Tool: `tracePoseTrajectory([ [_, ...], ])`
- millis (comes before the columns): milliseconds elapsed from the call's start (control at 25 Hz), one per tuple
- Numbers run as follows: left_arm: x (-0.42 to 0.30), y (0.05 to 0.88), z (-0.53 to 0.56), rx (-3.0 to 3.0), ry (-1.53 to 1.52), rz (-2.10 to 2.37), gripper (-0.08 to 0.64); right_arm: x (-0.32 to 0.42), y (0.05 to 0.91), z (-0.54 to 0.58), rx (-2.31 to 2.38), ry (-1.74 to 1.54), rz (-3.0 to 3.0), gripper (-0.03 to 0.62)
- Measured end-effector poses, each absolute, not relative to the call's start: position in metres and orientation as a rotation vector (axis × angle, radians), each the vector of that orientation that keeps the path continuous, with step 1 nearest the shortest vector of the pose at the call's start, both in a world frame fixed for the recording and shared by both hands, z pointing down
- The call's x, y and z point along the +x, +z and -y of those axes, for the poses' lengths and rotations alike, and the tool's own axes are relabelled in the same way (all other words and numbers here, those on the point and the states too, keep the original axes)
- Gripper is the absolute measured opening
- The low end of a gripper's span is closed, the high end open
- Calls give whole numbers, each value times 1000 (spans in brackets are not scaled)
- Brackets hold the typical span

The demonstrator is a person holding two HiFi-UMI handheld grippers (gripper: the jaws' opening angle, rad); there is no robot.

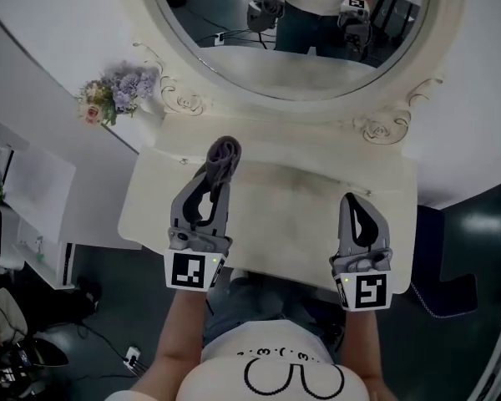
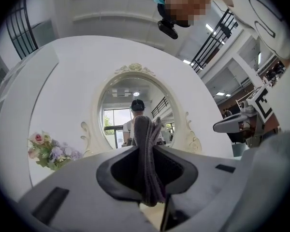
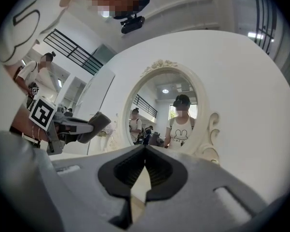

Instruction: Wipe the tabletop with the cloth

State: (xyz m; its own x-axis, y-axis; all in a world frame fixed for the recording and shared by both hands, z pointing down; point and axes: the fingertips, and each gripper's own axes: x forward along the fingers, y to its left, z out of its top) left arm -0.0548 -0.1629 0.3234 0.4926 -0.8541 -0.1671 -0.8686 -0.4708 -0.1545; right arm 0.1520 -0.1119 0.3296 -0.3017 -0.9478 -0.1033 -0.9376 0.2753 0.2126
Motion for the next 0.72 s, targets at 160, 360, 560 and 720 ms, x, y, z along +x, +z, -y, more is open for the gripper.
tracePoseTrajectory([
  [160, -107, 327, 164, -2491, 87, -1529, 83, 102, 332, 120, 1780, -360, 2503, 2],
  [360, -176, 336, 172, -2460, 82, -1616, 83, 39, 342, 136, 1715, -338, 2541, 2],
  [560, -245, 345, 181, -2435, 43, -1681, 83, -27, 347, 150, 1664, -320, 2575, 2],
  [720, -296, 355, 189, -2403, -19, -1742, 83, -72, 356, 164, 1609, -295, 2607, 2],
])
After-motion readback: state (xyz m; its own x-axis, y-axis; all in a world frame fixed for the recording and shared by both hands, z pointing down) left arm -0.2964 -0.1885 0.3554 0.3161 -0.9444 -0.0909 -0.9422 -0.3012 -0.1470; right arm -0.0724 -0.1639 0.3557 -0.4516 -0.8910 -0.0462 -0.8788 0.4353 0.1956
